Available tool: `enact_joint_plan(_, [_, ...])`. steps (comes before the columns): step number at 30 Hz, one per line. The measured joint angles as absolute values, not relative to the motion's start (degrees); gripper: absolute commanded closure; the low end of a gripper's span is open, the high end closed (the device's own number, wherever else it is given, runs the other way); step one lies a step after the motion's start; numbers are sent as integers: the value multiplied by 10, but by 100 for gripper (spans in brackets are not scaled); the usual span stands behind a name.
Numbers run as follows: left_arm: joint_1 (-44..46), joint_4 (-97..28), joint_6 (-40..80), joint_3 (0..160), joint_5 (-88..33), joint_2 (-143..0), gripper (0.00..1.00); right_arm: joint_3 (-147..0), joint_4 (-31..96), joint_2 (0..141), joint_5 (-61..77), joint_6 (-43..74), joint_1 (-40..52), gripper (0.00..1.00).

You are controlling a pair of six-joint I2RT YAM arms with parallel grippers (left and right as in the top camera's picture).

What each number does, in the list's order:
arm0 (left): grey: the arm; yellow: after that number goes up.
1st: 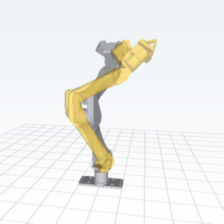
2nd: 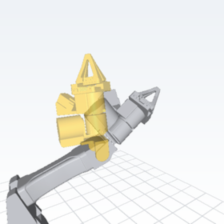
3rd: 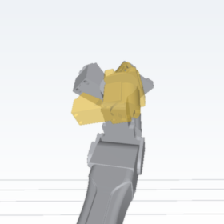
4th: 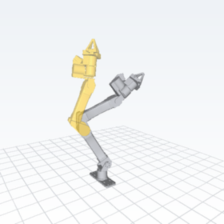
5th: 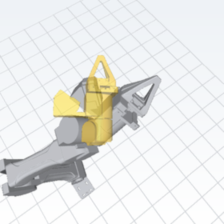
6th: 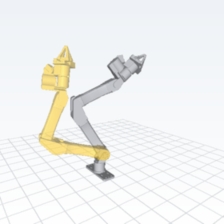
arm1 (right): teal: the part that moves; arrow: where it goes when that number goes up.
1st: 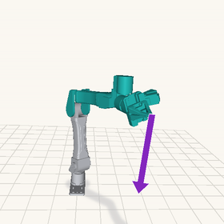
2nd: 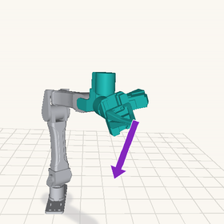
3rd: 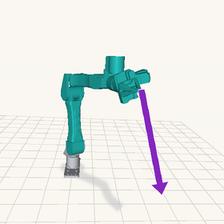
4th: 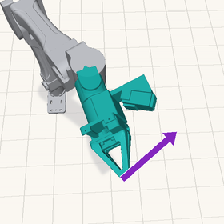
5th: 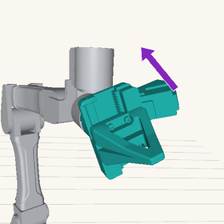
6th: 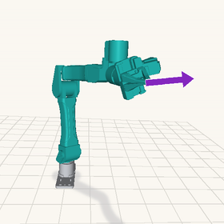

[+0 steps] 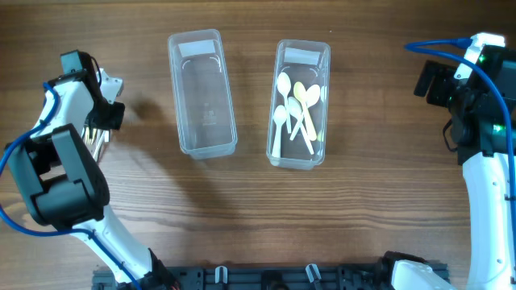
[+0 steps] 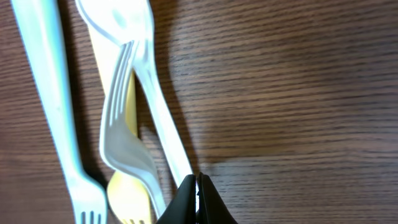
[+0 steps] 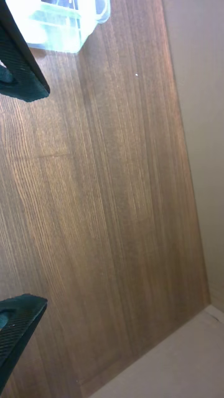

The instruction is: Pack container

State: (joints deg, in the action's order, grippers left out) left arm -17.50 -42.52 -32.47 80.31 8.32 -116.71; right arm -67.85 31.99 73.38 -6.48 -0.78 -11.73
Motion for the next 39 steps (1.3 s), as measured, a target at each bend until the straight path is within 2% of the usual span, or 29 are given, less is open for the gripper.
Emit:
enact_joint_plan(7, [-132,-436,-325,803,140,-1119,96,-679,320,734,-65,-8,-117,0])
enact_joint_plan(17, [-106,-458,-325,803,137,-1055,95,-679,320,734,-65,-8,-117,0])
enact_joint_plan(21, [-106,-451,-325,803,111,-1055,62,-679,320,734,-65,-8,-117,0])
enact_joint_plan(25, [-106,-445,-322,803,88,-1055,51,-679,320,734,-65,-8,-117,0])
enact_joint_plan(28, [-106,-434,-311,803,77,-1058,50,-679,320,734,-65,-8,-117,0])
enact_joint_plan(32, [-106,-442,-293,803,72,-1082,62,-679,320,734,-65,-8,-117,0])
enact_joint_plan(36, [-109,-470,-276,797,69,-1116,64,-679,320,734,-65,-8,-117,0])
enact_joint_plan(38, [-115,-475,-268,784,69,-1123,71,-679,320,734,-65,-8,-117,0])
enact_joint_plan(39, [-121,-481,-263,776,69,-1127,69,-679,320,734,-65,-8,-117,0])
